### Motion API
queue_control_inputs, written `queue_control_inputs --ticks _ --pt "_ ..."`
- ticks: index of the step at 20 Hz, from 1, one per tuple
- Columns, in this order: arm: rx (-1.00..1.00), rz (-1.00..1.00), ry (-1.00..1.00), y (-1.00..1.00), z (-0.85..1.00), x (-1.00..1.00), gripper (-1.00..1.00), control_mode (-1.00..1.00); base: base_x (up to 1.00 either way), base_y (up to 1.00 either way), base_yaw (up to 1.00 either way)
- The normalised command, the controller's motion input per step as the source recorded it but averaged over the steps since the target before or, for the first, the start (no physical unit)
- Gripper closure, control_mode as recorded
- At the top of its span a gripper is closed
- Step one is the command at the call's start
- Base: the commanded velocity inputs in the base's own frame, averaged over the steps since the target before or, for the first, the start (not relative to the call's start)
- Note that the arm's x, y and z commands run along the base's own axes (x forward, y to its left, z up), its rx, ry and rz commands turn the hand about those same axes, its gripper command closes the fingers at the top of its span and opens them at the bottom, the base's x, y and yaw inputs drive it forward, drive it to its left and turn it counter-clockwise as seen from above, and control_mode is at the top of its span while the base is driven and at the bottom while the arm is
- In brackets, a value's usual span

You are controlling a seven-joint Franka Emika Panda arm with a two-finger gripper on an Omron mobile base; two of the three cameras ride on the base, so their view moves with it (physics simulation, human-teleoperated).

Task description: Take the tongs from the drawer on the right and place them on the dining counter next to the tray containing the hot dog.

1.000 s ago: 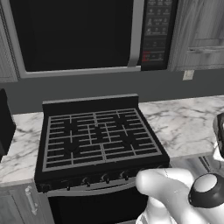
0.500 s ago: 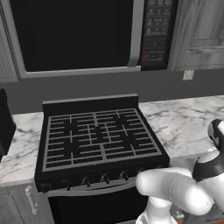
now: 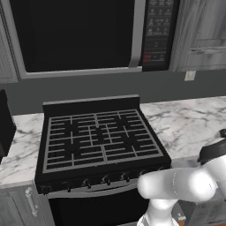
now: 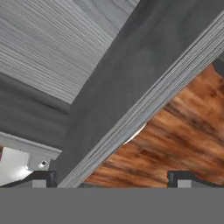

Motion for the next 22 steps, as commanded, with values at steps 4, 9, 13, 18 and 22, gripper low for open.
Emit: queue_control_inputs --ticks 4,9,13,18,22 --pt "0.0 -0.2 0.0 -0.11 -0.29 -0.08 -1.0 -1.0 0.0 0.0 0.0" --pt "-0.03 -0.18 0.03 0.0 -0.24 -0.01 -1.0 -1.0 0.0 0.0 0.0" --pt "-0.11 -0.16 0.13 0.0 -0.17 0.0 -1.0 -1.0 0.0 0.0 0.0" --pt "-0.21 -0.14 0.22 0.08 -0.19 0.0 -1.0 -1.0 0.0 0.0 0.0" --pt "-0.25 -0.15 0.26 0.15 -0.21 -0.03 -1.0 -1.0 0.0 0.0 0.0"
